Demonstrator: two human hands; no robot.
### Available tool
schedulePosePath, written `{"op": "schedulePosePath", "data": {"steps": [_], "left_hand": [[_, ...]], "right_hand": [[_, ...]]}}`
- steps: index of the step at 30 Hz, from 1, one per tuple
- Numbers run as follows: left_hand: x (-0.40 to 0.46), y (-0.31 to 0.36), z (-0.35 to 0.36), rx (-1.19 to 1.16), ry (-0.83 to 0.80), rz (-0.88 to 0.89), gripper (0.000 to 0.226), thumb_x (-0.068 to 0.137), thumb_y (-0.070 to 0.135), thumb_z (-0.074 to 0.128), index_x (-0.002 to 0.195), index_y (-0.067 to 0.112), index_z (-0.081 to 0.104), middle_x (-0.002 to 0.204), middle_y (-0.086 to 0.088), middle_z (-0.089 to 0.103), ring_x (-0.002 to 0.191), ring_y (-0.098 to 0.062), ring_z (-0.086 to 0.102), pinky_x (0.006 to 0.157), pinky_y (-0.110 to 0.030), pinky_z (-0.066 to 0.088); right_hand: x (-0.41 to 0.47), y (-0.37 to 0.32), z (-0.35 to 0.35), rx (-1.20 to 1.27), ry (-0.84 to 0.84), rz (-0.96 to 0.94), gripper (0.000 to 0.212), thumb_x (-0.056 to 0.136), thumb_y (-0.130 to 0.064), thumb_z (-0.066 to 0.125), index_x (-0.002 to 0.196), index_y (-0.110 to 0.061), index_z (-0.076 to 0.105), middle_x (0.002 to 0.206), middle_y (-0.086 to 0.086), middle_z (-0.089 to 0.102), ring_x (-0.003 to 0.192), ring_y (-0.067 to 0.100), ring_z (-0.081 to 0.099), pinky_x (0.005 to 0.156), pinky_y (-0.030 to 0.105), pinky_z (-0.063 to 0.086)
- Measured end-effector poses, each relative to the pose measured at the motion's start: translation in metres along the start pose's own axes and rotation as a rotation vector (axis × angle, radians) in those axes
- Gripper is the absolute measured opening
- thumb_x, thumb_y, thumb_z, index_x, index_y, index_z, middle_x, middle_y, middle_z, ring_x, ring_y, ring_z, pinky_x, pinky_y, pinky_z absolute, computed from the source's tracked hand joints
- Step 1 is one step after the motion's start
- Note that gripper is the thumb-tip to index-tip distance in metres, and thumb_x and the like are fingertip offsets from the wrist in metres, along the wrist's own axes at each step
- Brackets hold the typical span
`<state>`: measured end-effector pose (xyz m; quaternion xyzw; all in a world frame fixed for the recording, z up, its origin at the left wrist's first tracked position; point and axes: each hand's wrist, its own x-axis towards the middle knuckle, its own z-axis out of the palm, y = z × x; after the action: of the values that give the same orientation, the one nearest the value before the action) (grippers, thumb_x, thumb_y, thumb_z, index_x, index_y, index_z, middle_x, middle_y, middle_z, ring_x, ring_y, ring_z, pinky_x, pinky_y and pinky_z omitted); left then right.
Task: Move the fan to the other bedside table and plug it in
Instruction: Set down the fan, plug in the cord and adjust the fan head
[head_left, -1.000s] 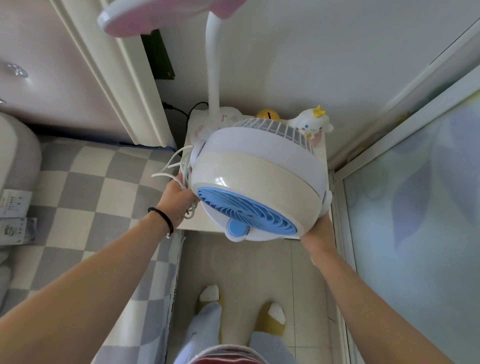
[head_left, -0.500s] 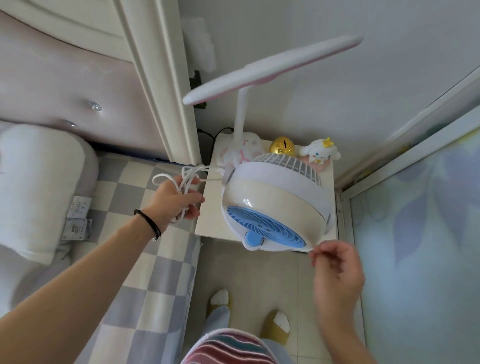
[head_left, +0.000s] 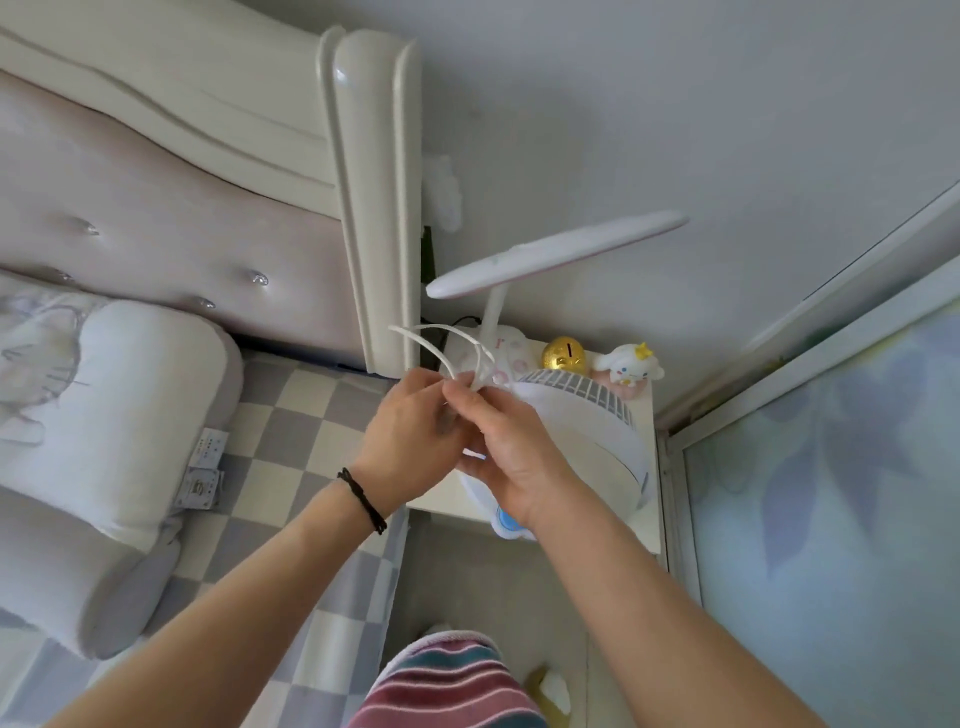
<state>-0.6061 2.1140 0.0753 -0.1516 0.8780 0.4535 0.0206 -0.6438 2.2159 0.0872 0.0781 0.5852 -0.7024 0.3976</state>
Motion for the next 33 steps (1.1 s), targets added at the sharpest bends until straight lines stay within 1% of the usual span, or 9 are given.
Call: {"op": "schedulePosePath", "data": {"steps": [3, 6, 8, 12, 16, 22, 26, 30, 33], "left_hand": [[0.002, 0.016, -0.004, 0.013, 0.024, 0.181, 0.044, 0.078, 0.03, 0.05, 0.118, 0.017, 0.062, 0.114, -0.005, 0.056, 0.11, -0.023, 0.052, 0.097, -0.033, 0.042], [0.008, 0.032, -0.009, -0.054, -0.024, 0.328, 0.039, 0.082, 0.024, 0.051, 0.12, 0.019, 0.061, 0.104, 0.014, 0.055, 0.101, -0.014, 0.054, 0.082, -0.019, 0.047], [0.012, 0.041, -0.01, -0.076, -0.057, 0.352, 0.045, 0.085, 0.014, 0.053, 0.129, 0.023, 0.052, 0.107, 0.026, 0.047, 0.103, -0.009, 0.052, 0.083, -0.022, 0.049], [0.021, 0.055, -0.002, -0.077, -0.075, 0.318, 0.05, 0.087, 0.004, 0.051, 0.132, 0.024, 0.047, 0.12, 0.004, 0.053, 0.106, -0.014, 0.051, 0.093, -0.029, 0.047], [0.031, 0.077, 0.014, -0.02, -0.15, 0.33, 0.045, 0.088, 0.007, 0.049, 0.129, 0.024, 0.052, 0.12, -0.008, 0.06, 0.108, -0.022, 0.054, 0.094, -0.036, 0.046], [0.052, 0.111, 0.066, 0.048, -0.26, 0.319, 0.042, 0.088, 0.009, 0.05, 0.128, 0.019, 0.054, 0.122, -0.008, 0.06, 0.11, -0.022, 0.057, 0.096, -0.035, 0.045], [0.064, 0.132, 0.106, 0.103, -0.316, 0.309, 0.042, 0.086, 0.008, 0.048, 0.127, 0.019, 0.055, 0.118, -0.007, 0.062, 0.106, -0.019, 0.058, 0.092, -0.026, 0.043], [0.078, 0.161, 0.149, 0.15, -0.369, 0.289, 0.041, 0.087, 0.01, 0.047, 0.127, 0.019, 0.054, 0.119, -0.007, 0.062, 0.107, -0.02, 0.059, 0.093, -0.027, 0.044], [0.079, 0.19, 0.186, 0.151, -0.471, 0.267, 0.043, 0.089, 0.013, 0.047, 0.131, 0.019, 0.049, 0.12, -0.012, 0.06, 0.109, -0.026, 0.057, 0.095, -0.032, 0.045]], "right_hand": [[-0.001, -0.021, -0.011, 0.062, 0.031, -0.048, 0.007, 0.086, -0.018, 0.064, 0.088, -0.013, 0.06, 0.076, 0.0, 0.066, 0.068, 0.011, 0.064, 0.061, 0.025, 0.051], [0.001, -0.048, -0.027, 0.153, 0.059, -0.084, 0.011, 0.088, -0.009, 0.058, 0.079, -0.013, 0.062, 0.062, -0.002, 0.068, 0.057, 0.01, 0.065, 0.059, 0.026, 0.053], [0.002, -0.064, -0.043, 0.257, 0.126, -0.063, 0.016, 0.09, -0.005, 0.052, 0.076, -0.011, 0.059, 0.058, 0.001, 0.067, 0.054, 0.012, 0.064, 0.054, 0.023, 0.054], [-0.002, -0.084, -0.093, 0.481, 0.294, -0.042, 0.014, 0.09, -0.008, 0.048, 0.081, -0.006, 0.057, 0.075, 0.008, 0.063, 0.071, 0.019, 0.06, 0.054, 0.027, 0.053], [-0.018, -0.096, -0.142, 0.613, 0.384, -0.094, 0.015, 0.092, -0.009, 0.045, 0.078, -0.008, 0.051, 0.063, 0.008, 0.063, 0.069, 0.02, 0.056, 0.05, 0.027, 0.052], [-0.037, -0.098, -0.212, 0.437, 0.461, 0.001, 0.014, 0.092, -0.01, 0.048, 0.079, -0.006, 0.05, 0.067, 0.011, 0.062, 0.065, 0.02, 0.052, 0.063, 0.03, 0.041], [-0.045, -0.093, -0.263, 0.159, 0.641, 0.097, 0.021, 0.091, -0.002, 0.051, 0.072, -0.01, 0.051, 0.071, 0.008, 0.048, 0.062, 0.019, 0.047, 0.049, 0.033, 0.047], [-0.051, -0.098, -0.307, 0.046, 0.737, -0.034, 0.02, 0.085, 0.007, 0.056, 0.07, -0.006, 0.053, 0.071, 0.011, 0.055, 0.057, 0.021, 0.056, 0.039, 0.03, 0.051], [-0.047, -0.113, -0.33, 0.23, 0.664, -0.184, 0.019, 0.091, 0.001, 0.052, 0.073, -0.004, 0.054, 0.057, 0.007, 0.066, 0.045, 0.013, 0.064, 0.042, 0.028, 0.054]]}}
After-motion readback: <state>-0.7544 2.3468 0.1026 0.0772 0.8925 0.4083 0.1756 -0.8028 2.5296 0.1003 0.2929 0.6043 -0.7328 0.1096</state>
